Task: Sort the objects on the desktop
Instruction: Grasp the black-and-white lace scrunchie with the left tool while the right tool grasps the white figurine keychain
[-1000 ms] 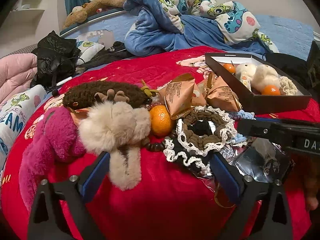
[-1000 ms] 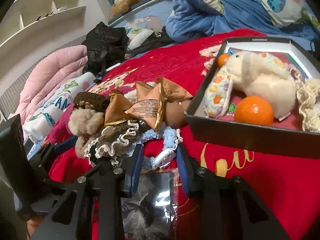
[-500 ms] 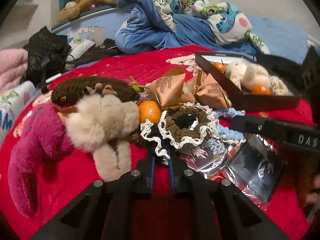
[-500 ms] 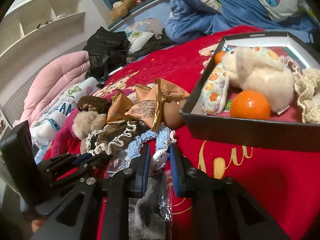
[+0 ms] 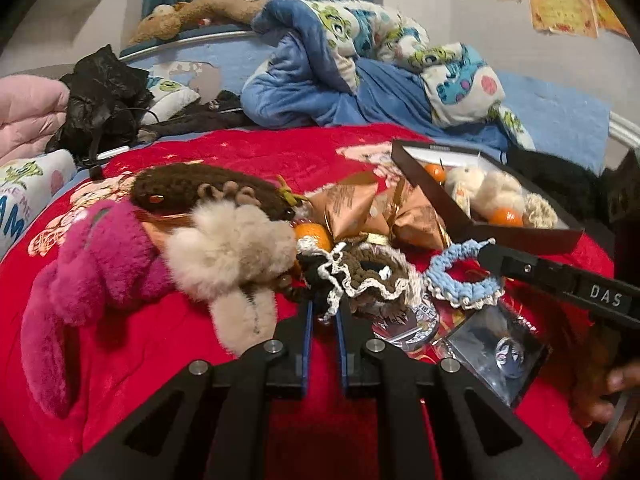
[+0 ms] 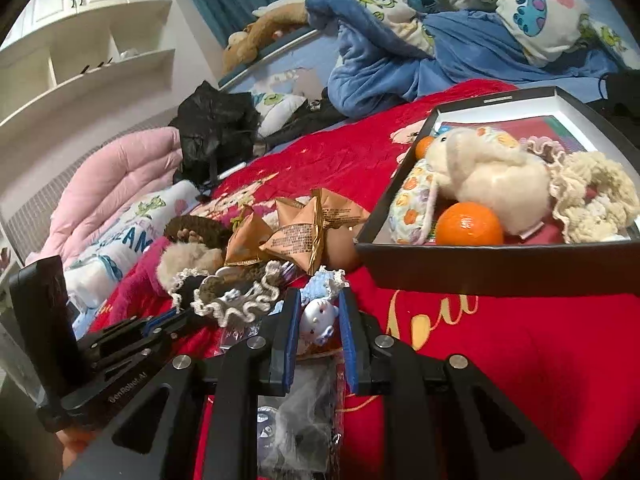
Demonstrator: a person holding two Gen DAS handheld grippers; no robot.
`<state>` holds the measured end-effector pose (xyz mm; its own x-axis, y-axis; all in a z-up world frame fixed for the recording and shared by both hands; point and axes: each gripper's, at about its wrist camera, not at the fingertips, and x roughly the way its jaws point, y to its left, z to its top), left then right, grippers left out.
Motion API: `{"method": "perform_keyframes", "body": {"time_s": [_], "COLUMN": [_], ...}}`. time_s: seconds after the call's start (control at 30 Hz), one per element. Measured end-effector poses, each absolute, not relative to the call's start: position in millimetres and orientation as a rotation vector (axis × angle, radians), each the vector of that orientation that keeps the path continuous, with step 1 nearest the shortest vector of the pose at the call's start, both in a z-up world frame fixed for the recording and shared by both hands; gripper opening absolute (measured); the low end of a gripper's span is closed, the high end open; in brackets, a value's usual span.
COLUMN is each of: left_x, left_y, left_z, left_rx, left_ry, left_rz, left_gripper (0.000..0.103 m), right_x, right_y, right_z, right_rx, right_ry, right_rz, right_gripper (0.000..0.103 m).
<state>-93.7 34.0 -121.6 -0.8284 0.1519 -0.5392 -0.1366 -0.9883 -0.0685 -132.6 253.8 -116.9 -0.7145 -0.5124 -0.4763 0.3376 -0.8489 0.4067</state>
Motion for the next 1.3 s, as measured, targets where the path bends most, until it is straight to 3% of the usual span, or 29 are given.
{"method": "perform_keyframes", "body": {"time_s": [0.63, 1.3], "left_x": [-14.3, 15.8], "left_y": [26.0, 23.2], "left_z": [-106.1, -75.7], "left_rx": [-0.707, -0.666], "left_ry": [-0.075, -0.101], "left_rz": [2.941, 2.929], "left_gripper": [0.011, 0.011], "right_x": [-94.8, -65.2], "right_y": [242.2, 245.5], "right_z": [-107.7, -97.2], "right_rx": [0.722, 0.654], "right_ry": [-0.302, -0.339], "right_rz": [-2.607, -2.632], "right_gripper": [0.019, 0.016]}}
